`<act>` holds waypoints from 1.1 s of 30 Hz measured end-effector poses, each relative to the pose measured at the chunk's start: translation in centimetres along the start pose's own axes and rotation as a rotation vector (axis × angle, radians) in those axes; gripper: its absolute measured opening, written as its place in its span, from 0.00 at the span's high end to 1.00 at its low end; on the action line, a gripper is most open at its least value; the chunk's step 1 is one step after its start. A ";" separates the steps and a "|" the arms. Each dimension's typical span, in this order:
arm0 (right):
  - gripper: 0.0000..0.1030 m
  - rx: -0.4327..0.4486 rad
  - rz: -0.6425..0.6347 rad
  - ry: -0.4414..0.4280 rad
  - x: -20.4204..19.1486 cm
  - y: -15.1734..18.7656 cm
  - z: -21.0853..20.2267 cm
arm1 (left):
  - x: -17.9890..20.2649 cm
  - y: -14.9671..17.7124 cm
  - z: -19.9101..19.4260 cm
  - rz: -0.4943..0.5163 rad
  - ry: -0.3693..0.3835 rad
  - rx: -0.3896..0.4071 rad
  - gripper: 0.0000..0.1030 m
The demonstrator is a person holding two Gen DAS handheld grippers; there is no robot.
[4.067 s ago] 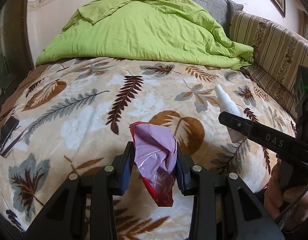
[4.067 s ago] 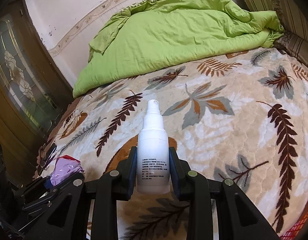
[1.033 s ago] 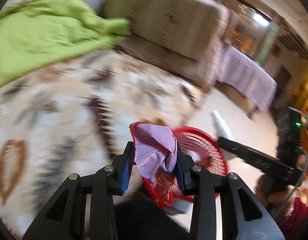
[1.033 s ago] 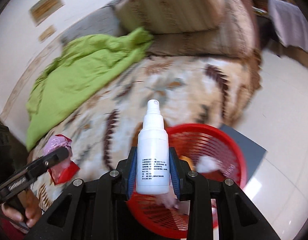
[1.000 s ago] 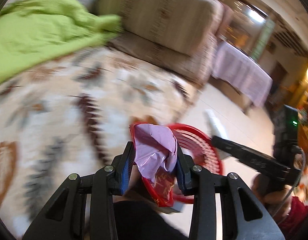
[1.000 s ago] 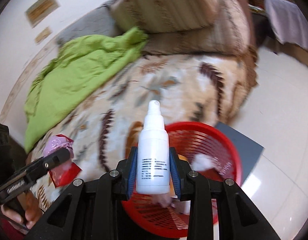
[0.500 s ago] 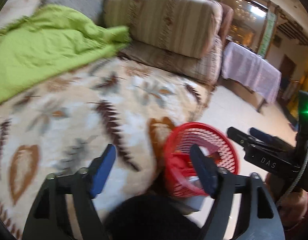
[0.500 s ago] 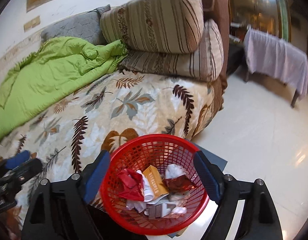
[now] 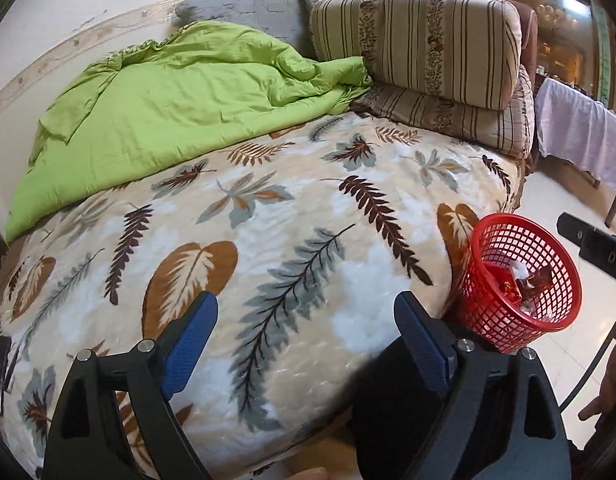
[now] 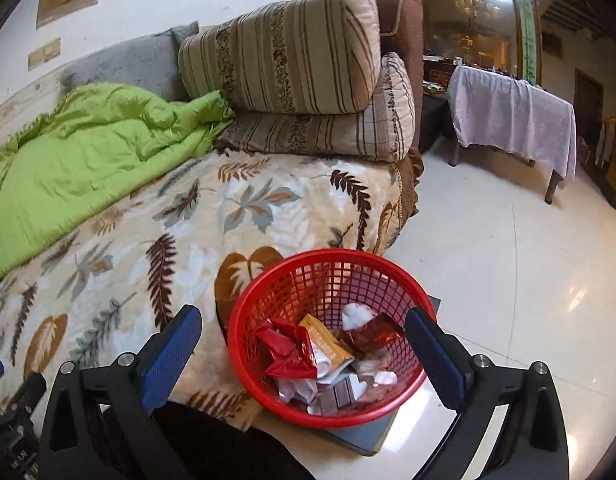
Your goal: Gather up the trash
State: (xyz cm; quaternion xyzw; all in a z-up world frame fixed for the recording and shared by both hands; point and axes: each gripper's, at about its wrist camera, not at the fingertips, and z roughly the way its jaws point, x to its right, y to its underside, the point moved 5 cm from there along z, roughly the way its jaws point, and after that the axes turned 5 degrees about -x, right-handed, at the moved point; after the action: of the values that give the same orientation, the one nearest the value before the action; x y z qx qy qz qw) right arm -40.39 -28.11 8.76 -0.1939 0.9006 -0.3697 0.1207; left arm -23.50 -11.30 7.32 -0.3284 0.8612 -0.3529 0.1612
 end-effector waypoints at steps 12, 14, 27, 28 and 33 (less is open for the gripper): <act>0.00 -0.029 -0.024 0.009 -0.4 0.5 0.4 | 0.1 0.0 -0.5 0.012 -0.031 0.023 0.13; 0.00 -0.028 -0.028 0.009 -0.4 0.6 0.6 | 0.1 -0.1 -0.5 0.012 -0.038 0.027 0.13; 0.00 -0.036 -0.038 0.005 -0.5 0.7 1.0 | -0.4 0.0 -0.2 -0.005 -0.052 0.018 0.13; 0.00 -0.038 -0.039 0.004 -0.6 0.7 1.1 | -0.4 0.1 -0.3 -0.005 -0.050 0.017 0.13; 0.00 -0.035 -0.043 0.004 -0.6 0.8 1.0 | -0.6 0.1 -0.3 -0.007 -0.053 0.021 0.13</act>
State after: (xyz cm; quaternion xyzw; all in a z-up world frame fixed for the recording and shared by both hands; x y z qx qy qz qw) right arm -39.67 -27.94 7.51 -0.2144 0.9029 -0.3566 0.1074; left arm -23.31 -10.69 7.49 -0.3389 0.8517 -0.3538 0.1862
